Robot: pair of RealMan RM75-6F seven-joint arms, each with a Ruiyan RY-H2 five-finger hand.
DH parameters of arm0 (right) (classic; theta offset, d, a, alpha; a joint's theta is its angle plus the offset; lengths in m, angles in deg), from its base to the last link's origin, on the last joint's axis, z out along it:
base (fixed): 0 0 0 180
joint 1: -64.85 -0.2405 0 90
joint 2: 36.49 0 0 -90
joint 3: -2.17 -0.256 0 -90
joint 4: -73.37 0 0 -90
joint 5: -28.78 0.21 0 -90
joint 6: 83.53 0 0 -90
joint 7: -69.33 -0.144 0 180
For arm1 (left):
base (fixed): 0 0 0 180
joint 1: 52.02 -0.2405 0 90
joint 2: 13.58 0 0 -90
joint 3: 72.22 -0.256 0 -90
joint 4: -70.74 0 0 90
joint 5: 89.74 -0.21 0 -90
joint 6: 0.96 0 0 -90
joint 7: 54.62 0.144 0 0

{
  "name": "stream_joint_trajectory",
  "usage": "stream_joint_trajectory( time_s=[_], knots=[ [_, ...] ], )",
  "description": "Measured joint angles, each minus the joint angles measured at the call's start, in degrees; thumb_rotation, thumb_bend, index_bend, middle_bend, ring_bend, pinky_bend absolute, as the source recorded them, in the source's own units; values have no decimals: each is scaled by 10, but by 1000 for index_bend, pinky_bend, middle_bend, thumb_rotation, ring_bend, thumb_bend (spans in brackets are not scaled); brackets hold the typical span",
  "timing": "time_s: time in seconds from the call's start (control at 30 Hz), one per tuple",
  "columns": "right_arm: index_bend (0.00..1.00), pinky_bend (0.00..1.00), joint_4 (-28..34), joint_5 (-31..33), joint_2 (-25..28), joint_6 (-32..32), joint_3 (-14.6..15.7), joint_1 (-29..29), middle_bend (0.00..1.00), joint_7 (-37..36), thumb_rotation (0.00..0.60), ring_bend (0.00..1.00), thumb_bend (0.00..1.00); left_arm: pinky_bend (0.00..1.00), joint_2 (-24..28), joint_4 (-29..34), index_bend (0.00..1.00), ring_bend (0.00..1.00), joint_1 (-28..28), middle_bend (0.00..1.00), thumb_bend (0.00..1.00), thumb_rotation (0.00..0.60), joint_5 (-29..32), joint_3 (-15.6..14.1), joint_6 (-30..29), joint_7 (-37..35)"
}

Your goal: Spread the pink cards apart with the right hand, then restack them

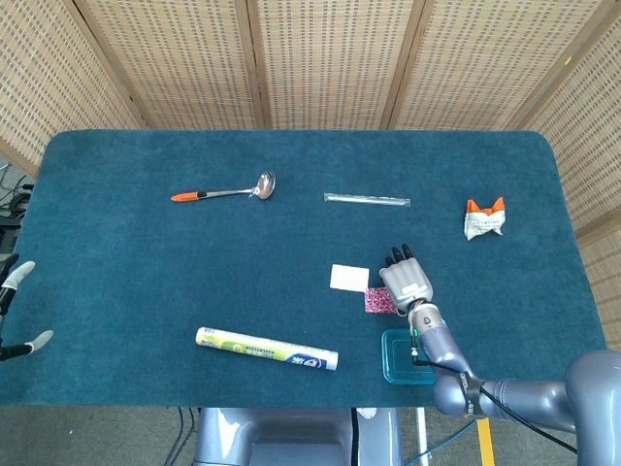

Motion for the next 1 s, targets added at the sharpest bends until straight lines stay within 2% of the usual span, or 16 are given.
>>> stream_joint_trajectory(
  time_s=[0.5, 1.0],
  knots=[
    [397, 0, -4, 7, 1, -5, 2, -7, 191, 3, 600, 0, 158, 0, -1, -2, 85, 0, 0, 0, 140, 600, 0, 0, 0, -1],
    [364, 0, 3, 1, 8, 0, 0, -13, 185, 0, 600, 0, 155, 0, -1, 0, 84, 0, -1, 0, 140, 600, 1, 1, -1, 1]
  ],
)
